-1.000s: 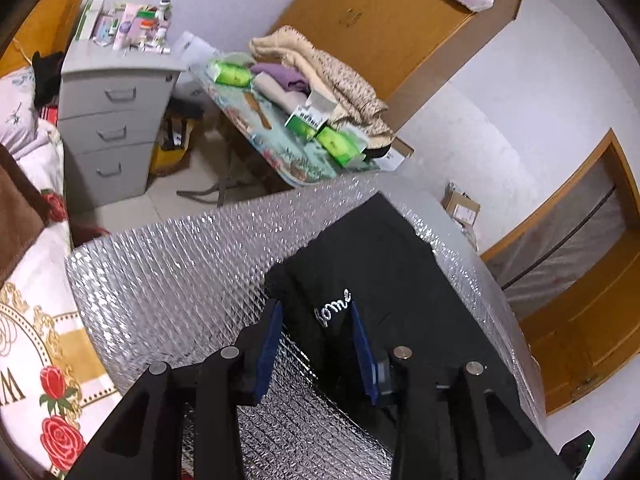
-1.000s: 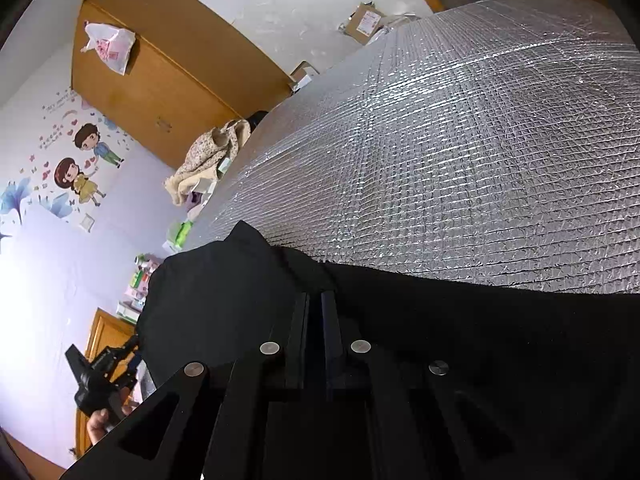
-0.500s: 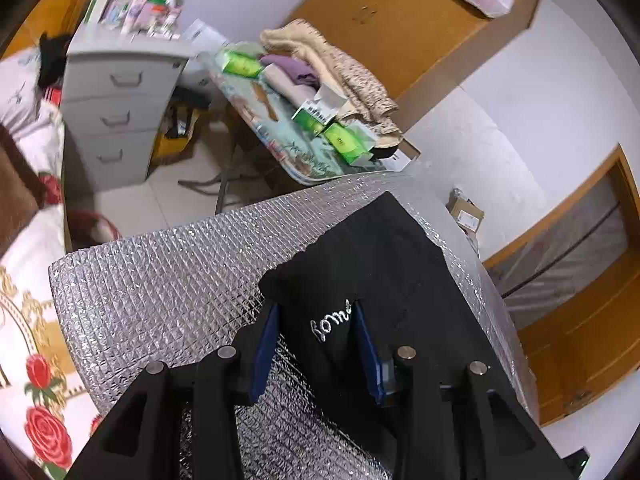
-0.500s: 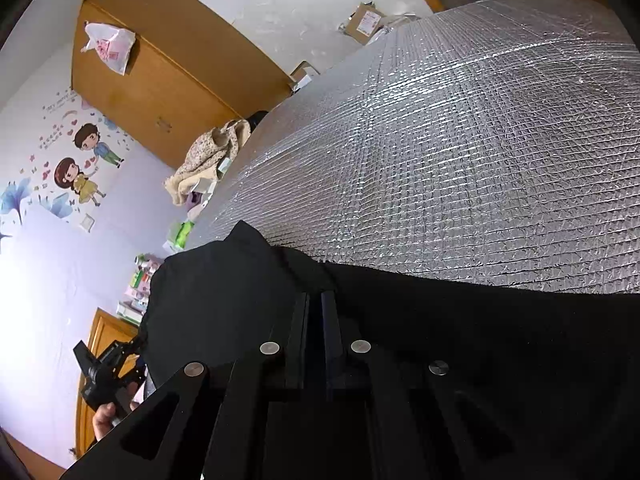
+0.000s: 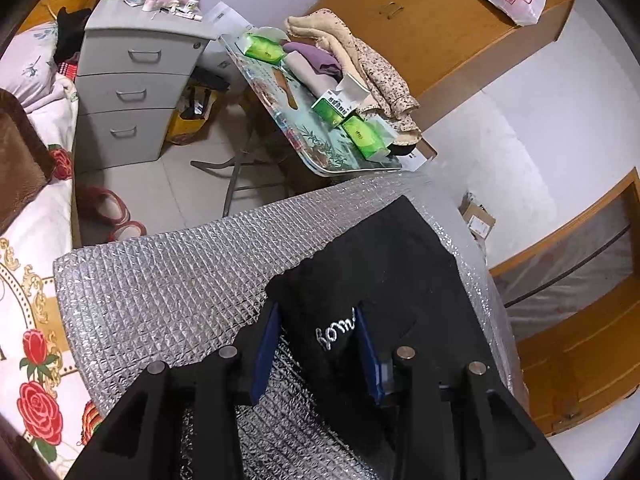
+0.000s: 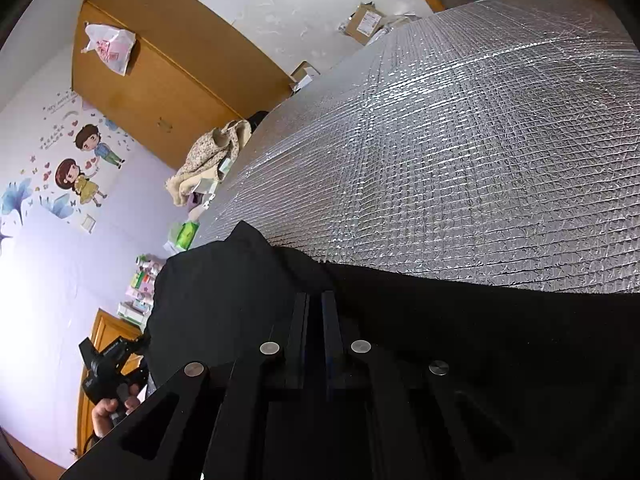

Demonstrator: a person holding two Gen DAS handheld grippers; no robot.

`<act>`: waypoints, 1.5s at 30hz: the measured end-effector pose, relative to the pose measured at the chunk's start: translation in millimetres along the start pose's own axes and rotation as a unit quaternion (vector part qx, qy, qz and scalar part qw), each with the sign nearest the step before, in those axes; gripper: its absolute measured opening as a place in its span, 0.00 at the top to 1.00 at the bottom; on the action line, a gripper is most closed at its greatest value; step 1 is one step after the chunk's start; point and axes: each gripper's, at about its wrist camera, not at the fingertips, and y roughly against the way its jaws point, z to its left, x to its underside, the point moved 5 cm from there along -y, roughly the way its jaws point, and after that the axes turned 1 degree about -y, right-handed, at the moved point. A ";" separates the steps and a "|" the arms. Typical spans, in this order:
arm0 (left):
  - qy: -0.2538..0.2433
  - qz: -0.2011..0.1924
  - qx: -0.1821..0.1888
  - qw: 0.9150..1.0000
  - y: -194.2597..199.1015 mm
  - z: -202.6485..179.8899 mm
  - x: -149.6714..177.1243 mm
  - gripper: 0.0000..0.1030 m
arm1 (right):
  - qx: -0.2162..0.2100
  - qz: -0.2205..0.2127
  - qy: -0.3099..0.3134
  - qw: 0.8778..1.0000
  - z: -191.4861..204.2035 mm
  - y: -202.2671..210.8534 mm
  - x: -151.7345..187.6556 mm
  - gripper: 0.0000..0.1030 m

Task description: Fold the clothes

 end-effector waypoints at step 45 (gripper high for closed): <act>-0.515 0.159 0.292 0.790 35.3 -245.8 200.2 0.90 | 0.021 -0.020 0.003 1.000 6.0 39.4 8.4 0.90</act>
